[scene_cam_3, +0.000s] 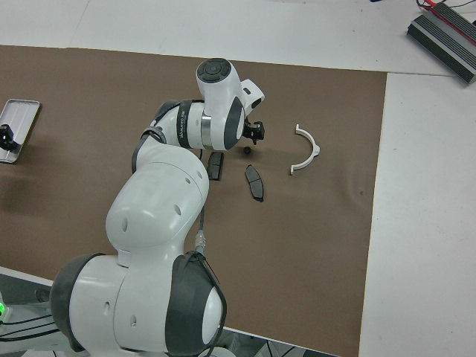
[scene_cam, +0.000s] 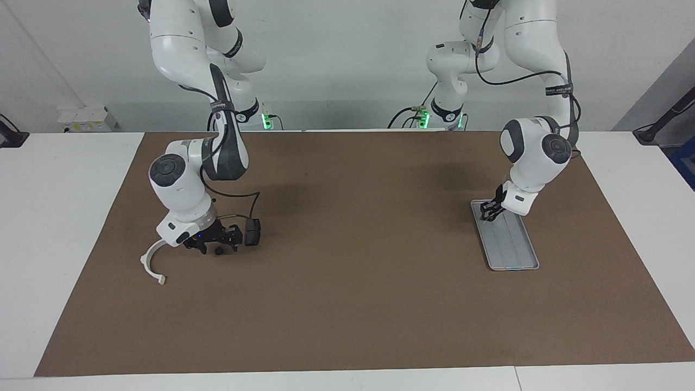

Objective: Pick bearing gear from pile to tray

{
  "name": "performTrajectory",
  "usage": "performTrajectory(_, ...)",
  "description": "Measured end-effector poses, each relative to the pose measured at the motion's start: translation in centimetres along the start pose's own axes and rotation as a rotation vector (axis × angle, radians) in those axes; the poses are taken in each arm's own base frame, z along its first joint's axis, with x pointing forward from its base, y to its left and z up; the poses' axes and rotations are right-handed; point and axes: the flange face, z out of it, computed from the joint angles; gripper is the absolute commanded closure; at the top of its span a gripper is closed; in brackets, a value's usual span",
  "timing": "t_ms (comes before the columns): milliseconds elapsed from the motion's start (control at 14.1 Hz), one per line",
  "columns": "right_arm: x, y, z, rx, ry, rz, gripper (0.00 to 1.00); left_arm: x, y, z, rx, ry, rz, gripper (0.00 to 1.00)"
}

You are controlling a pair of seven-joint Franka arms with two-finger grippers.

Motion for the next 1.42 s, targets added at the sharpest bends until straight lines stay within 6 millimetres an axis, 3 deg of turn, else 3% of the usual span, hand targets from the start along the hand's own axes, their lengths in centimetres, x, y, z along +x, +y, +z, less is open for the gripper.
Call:
performTrajectory(495,-0.9,0.3,1.4,0.000,-0.017,-0.031,0.15,0.2,0.1,-1.0,-0.002,0.007,0.002,0.36)
performTrajectory(566,-1.1,0.4,1.6,0.000,-0.021,-0.038,0.23,0.4,0.1,-1.8,-0.002,0.005,0.003,0.36)
performTrajectory(708,-1.2,0.7,1.7,0.000,-0.025,-0.046,0.54,1.1,0.4,-3.5,-0.003,0.004,0.005,0.36)
performTrajectory(920,-1.2,0.8,1.7,0.000,-0.024,-0.048,0.97,1.5,0.9,-4.6,-0.006,0.011,0.011,0.12)
performTrajectory(991,-1.2,0.8,1.7,-0.001,-0.023,-0.048,1.00,1.4,1.0,-4.7,-0.006,0.012,0.012,0.00)
performTrajectory(1274,-0.8,0.7,1.3,-0.002,-0.005,-0.049,1.00,1.3,1.8,-4.7,-0.006,0.013,0.001,0.00)
performTrajectory(1416,0.2,0.1,-0.4,-0.002,0.026,-0.058,1.00,1.0,2.8,-4.6,-0.006,0.015,-0.014,0.00)
